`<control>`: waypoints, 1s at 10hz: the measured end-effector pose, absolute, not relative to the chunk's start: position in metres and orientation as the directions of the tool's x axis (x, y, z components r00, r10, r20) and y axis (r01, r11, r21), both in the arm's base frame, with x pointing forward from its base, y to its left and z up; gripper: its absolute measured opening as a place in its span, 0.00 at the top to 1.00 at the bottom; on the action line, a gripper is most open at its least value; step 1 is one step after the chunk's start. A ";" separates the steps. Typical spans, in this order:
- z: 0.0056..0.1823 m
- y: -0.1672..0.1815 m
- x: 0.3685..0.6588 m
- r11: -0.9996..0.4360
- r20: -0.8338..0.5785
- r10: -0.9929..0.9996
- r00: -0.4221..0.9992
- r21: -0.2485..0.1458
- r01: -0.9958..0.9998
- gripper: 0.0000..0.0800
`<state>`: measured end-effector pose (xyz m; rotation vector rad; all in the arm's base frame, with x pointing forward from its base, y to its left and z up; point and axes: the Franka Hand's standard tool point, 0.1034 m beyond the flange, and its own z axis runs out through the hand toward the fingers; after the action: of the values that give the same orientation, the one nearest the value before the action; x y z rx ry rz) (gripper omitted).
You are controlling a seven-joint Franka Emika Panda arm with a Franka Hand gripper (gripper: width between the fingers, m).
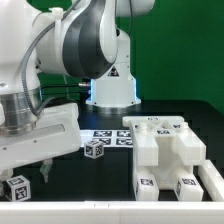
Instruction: Assemble chair
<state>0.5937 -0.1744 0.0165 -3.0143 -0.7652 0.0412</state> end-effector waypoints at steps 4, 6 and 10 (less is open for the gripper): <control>0.026 -0.170 0.598 -0.930 -0.012 0.366 0.931 -0.035 0.365 0.65; 0.054 -0.153 0.600 -0.970 0.000 0.240 0.971 -0.039 0.240 0.65; 0.118 -0.096 0.617 -0.989 0.018 0.135 0.991 -0.051 0.135 0.65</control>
Offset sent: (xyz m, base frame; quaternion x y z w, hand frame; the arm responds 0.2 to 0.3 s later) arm 0.0057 0.0125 0.0330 -0.0215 0.0265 0.1599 0.9865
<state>0.6166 -0.0960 0.1182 -3.0824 -0.2091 -0.0222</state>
